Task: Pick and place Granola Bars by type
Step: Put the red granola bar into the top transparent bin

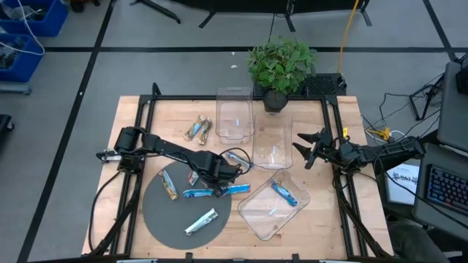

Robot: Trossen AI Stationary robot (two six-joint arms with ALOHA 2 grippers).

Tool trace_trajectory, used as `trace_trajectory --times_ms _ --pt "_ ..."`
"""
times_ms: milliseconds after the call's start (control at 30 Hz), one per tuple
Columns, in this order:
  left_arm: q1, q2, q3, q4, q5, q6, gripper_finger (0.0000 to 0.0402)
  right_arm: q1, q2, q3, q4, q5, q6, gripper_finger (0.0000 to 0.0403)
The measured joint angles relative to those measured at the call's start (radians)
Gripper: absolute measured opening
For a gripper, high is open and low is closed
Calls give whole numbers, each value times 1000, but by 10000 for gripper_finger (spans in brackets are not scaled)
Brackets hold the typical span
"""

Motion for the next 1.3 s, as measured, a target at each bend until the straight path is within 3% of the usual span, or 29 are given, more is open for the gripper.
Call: trace_trajectory --times_ms 233,433,700,1300 --pt "0 0 105 -121 34 136 9 0 0 0 0 0 0 224" --pt "6 -6 236 -285 5 278 9 0 0 0 0 0 0 224" --pt "57 -171 216 -334 -12 438 9 0 0 0 0 0 0 224" --pt "259 -507 204 -503 -194 752 9 0 0 0 0 0 0 224"
